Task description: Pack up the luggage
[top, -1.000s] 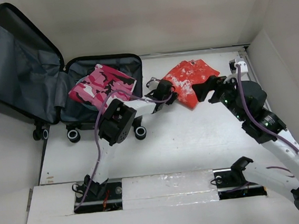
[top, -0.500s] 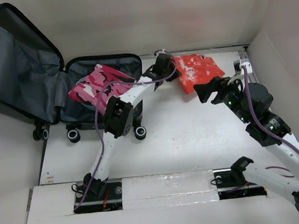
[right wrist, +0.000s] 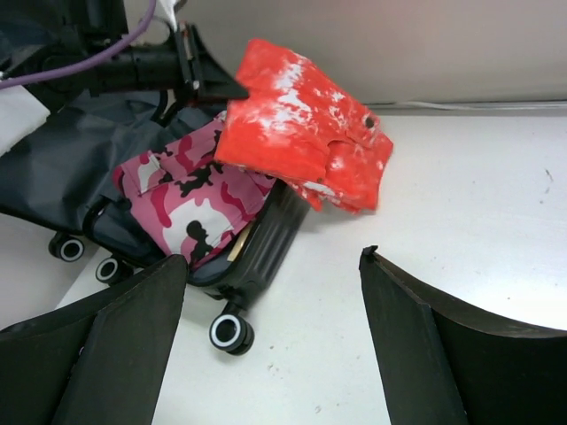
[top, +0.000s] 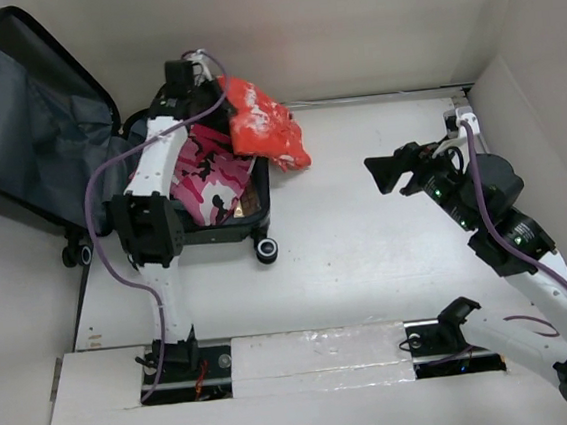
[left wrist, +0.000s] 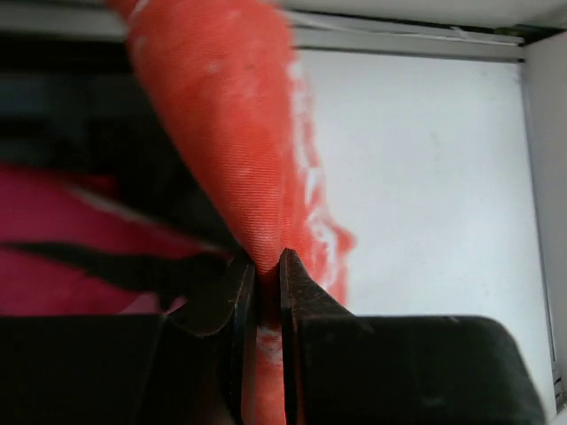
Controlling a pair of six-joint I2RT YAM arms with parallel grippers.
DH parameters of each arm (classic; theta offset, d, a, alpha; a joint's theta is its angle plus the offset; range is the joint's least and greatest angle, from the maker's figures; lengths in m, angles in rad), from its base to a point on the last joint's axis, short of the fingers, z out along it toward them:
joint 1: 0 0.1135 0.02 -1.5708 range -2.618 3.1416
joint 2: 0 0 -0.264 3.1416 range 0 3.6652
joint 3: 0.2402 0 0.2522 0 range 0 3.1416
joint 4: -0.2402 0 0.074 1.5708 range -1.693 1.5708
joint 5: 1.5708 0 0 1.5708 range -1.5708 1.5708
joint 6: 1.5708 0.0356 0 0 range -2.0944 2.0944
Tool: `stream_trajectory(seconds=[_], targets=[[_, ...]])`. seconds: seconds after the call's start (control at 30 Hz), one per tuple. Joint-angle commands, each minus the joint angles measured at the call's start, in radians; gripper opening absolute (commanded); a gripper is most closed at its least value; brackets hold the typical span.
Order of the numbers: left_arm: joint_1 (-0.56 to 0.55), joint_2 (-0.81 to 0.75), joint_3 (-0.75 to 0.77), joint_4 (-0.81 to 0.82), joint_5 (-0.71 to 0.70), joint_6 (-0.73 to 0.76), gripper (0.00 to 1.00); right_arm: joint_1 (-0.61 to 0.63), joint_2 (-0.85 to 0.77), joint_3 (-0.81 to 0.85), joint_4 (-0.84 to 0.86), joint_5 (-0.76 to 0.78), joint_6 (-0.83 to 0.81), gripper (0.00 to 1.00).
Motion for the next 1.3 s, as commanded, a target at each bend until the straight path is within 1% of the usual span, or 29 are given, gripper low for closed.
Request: stream_trajectory(seconds=[0.0, 0.07, 0.1, 0.13, 0.17, 0.27, 0.3, 0.33, 0.4, 0.43, 0.47, 0.5, 0.63, 0.67, 0.7, 0.77, 0.8, 0.83, 0.9, 0.97, 1.0, 1.03, 1.07, 1.1, 1.13, 1.17, 1.2, 1.23, 1.27], targets=[[0.081, -0.139, -0.118, 0.002, 0.072, 0.077, 0.00, -0.006, -0.005, 0.053, 0.065, -0.028, -0.009, 0.84], [0.121, -0.199, -0.199, 0.075, 0.083, 0.042, 0.00, 0.003, -0.005, 0.053, 0.065, -0.038, -0.009, 0.84], [0.162, -0.257, -0.271, 0.098, 0.092, 0.026, 0.00, 0.003, -0.005, 0.053, 0.065, -0.038, -0.009, 0.84], [0.184, -0.284, -0.299, 0.131, 0.083, 0.008, 0.00, 0.003, -0.005, 0.053, 0.065, -0.038, -0.009, 0.84], [0.204, -0.305, -0.319, 0.131, 0.069, -0.024, 0.00, 0.003, -0.005, 0.044, 0.065, -0.047, -0.009, 0.84], [0.284, -0.373, -0.380, 0.140, -0.012, -0.052, 0.00, 0.003, -0.005, 0.035, 0.065, -0.056, 0.000, 0.84], [0.307, -0.408, -0.426, 0.140, -0.047, -0.073, 0.00, 0.003, -0.005, 0.026, 0.065, -0.056, 0.001, 0.84], [0.357, -0.426, -0.455, 0.155, -0.047, -0.087, 0.00, 0.003, -0.005, 0.016, 0.065, -0.067, 0.001, 0.84], [0.410, -0.462, -0.517, 0.217, -0.038, -0.115, 0.00, 0.003, -0.005, 0.016, 0.065, -0.067, 0.001, 0.84], [0.433, -0.477, -0.572, 0.237, -0.017, -0.127, 0.00, 0.003, -0.005, 0.006, 0.065, -0.076, 0.001, 0.84], [0.471, -0.489, -0.585, 0.246, -0.017, -0.138, 0.00, 0.013, -0.005, 0.005, 0.065, -0.076, 0.001, 0.84], [0.483, -0.502, -0.595, 0.246, -0.017, -0.138, 0.00, 0.013, -0.005, 0.005, 0.065, -0.076, 0.001, 0.84], [0.496, -0.511, -0.632, 0.234, -0.131, -0.129, 0.00, 0.013, -0.014, -0.005, 0.074, -0.085, 0.001, 0.84], [0.496, -0.511, -0.646, 0.234, -0.132, -0.129, 0.00, 0.013, -0.014, -0.005, 0.074, -0.085, 0.001, 0.84], [0.506, -0.487, -0.657, 0.223, -0.132, -0.129, 0.01, 0.013, -0.014, -0.005, 0.074, -0.094, 0.001, 0.84], [0.517, -0.456, -0.657, 0.176, -0.132, -0.129, 0.15, 0.013, -0.014, -0.005, 0.074, -0.094, 0.001, 0.84], [0.526, -0.443, -0.657, 0.156, -0.132, -0.138, 0.20, 0.013, -0.014, -0.014, 0.074, -0.094, 0.001, 0.84], [0.526, -0.443, -0.657, 0.145, -0.145, -0.138, 0.30, 0.013, -0.023, -0.014, 0.074, -0.094, 0.001, 0.84], [0.526, -0.477, -0.709, 0.169, -0.158, -0.151, 0.39, 0.013, -0.023, -0.024, 0.083, -0.094, 0.001, 0.84], [0.526, -0.570, -0.793, 0.204, -0.185, -0.171, 0.49, 0.013, -0.023, -0.033, 0.092, -0.104, 0.001, 0.84], [0.526, -0.609, -0.821, 0.214, -0.220, -0.172, 0.49, 0.022, -0.023, -0.033, 0.093, -0.113, 0.011, 0.84], [0.514, -0.705, -0.877, 0.223, -0.246, -0.187, 0.51, 0.022, -0.023, -0.042, 0.105, -0.128, 0.011, 0.84], [0.502, -0.760, -0.903, 0.234, -0.285, -0.187, 0.53, 0.022, -0.023, -0.059, 0.105, -0.137, 0.020, 0.84], [0.481, -0.817, -0.926, 0.234, -0.337, -0.187, 0.53, 0.022, -0.032, -0.070, 0.132, -0.147, 0.030, 0.84], [0.464, -0.875, -0.974, 0.234, -0.434, -0.187, 0.54, 0.033, -0.032, -0.092, 0.142, -0.160, 0.030, 0.84], [0.453, -0.997, -1.002, 0.234, -0.466, -0.199, 0.54, 0.045, -0.032, -0.102, 0.142, -0.160, 0.030, 0.84], [0.453, -1.061, -1.032, 0.243, -0.489, -0.208, 0.54, 0.045, -0.020, -0.102, 0.154, -0.174, 0.040, 0.84], [0.453, -1.121, -1.060, 0.255, -0.557, -0.208, 0.54, 0.071, -0.020, -0.117, 0.163, -0.185, 0.040, 0.84], [0.453, -1.229, -1.097, 0.255, -0.602, -0.219, 0.54, 0.083, -0.010, -0.129, 0.163, -0.185, 0.040, 0.84]])
